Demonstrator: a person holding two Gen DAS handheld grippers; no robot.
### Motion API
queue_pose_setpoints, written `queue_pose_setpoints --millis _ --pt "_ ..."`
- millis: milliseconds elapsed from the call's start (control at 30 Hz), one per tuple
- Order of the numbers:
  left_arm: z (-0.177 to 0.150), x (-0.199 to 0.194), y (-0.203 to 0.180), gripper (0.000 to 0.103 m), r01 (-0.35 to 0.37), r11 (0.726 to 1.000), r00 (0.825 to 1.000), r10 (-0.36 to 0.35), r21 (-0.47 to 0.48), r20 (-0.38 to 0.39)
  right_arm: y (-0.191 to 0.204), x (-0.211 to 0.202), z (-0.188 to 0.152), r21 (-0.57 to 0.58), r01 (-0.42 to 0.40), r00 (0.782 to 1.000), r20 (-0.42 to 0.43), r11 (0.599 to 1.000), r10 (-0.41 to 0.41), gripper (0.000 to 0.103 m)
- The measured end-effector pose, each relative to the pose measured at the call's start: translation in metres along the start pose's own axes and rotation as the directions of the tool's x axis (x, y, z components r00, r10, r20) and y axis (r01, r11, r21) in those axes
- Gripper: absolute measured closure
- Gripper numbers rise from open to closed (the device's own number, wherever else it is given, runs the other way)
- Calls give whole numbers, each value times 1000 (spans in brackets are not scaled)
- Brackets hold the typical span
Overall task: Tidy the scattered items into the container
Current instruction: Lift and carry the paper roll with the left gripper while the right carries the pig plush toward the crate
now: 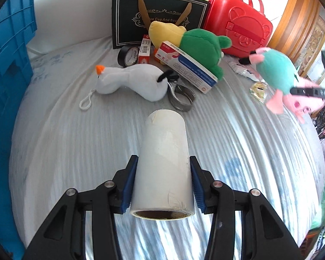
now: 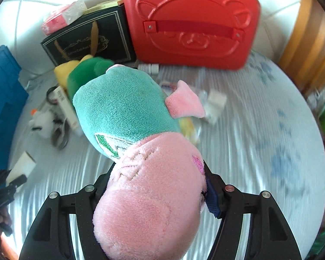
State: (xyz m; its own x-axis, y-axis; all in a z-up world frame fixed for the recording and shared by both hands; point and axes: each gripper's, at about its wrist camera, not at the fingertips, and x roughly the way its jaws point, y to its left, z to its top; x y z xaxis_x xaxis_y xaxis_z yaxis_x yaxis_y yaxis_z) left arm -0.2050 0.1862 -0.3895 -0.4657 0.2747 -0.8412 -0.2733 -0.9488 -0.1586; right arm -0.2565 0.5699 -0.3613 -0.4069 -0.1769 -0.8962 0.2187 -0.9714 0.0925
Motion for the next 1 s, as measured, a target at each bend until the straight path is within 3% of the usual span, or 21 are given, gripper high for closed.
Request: queue_pose_setpoints --millis 367,700,1000 --pt "-15 -77 -16 58 -6 1000 999 5 10 39 20 -70 -71 66 -61 998 -10 996 61 36" --pt "-15 -145 -33 58 -28 1000 996 28 0 86 50 -142 -99 97 -105 993 63 990 99 35" --pt "-7 -204 -57 58 -131 991 981 132 -18 144 64 -196 -118 117 -110 988 126 987 95 35"
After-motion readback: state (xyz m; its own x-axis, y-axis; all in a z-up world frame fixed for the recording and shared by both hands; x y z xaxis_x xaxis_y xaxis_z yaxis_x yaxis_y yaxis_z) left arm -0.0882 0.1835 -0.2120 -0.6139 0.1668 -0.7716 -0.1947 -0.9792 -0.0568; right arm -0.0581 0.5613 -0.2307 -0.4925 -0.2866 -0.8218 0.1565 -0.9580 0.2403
